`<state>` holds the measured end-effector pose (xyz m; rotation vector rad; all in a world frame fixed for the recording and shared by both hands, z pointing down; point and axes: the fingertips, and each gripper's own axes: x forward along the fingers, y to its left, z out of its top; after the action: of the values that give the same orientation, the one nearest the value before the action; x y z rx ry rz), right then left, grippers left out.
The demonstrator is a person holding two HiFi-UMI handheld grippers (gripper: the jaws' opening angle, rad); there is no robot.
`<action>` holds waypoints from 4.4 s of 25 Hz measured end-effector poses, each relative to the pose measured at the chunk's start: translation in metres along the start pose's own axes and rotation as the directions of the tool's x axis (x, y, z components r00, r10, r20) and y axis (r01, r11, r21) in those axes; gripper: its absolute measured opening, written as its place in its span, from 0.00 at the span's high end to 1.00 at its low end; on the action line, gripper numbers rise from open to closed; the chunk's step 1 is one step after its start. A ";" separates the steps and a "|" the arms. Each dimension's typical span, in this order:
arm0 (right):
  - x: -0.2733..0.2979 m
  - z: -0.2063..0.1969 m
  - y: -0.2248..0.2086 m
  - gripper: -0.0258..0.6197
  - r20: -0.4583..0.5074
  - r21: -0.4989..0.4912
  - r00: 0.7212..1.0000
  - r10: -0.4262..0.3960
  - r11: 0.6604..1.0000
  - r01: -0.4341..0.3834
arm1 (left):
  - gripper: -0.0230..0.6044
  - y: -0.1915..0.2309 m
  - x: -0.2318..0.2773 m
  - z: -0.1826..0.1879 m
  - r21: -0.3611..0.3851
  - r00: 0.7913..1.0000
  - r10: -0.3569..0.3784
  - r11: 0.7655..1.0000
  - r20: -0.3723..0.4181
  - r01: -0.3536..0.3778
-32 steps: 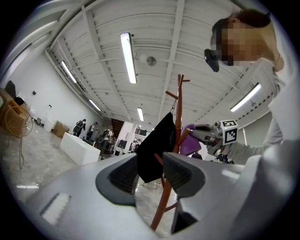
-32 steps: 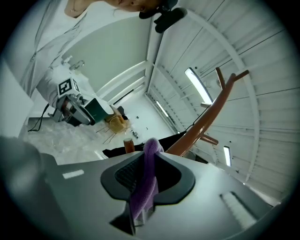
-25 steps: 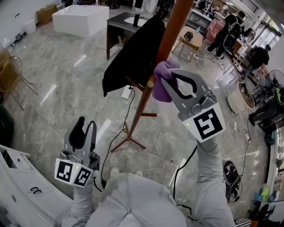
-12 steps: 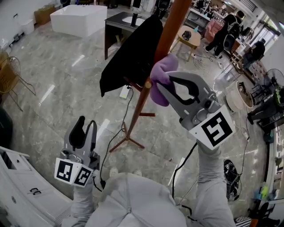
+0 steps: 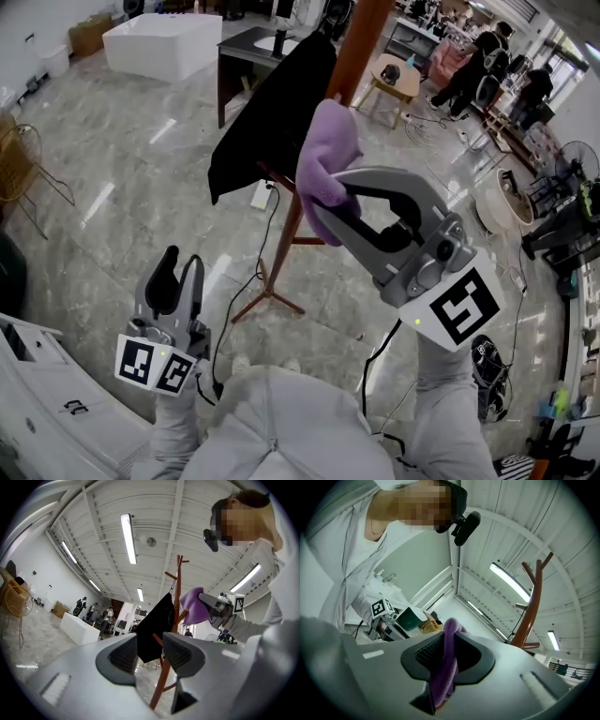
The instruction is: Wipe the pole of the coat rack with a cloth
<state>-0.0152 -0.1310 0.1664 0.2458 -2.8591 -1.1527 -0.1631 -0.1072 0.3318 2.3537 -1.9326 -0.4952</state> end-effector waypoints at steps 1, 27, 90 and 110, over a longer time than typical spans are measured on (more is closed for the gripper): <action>0.000 0.005 0.003 0.87 0.013 -0.003 1.000 0.007 1.000 -0.007 | 0.68 -0.001 0.000 0.001 0.000 1.000 -0.001 1.000 0.000 0.001; -0.060 -0.139 0.121 0.87 -0.138 0.622 0.984 -0.113 0.763 0.175 | 0.68 0.004 0.010 -0.008 -0.001 1.000 0.001 1.000 -0.029 -0.001; -0.200 -0.336 0.064 0.87 -0.770 0.458 0.593 -0.236 0.443 0.771 | 0.68 -0.028 0.063 -0.045 -0.054 0.988 -0.114 0.993 -0.104 0.109; -0.222 -0.238 0.045 0.87 -0.563 0.530 0.588 -0.581 0.292 0.796 | 0.68 -0.057 0.063 -0.034 -0.001 0.985 -0.136 0.991 -0.104 0.137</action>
<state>0.2229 -0.2252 0.3724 1.7013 -2.7526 0.2614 -0.0893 -0.1609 0.3372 2.4737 -1.7408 -0.3677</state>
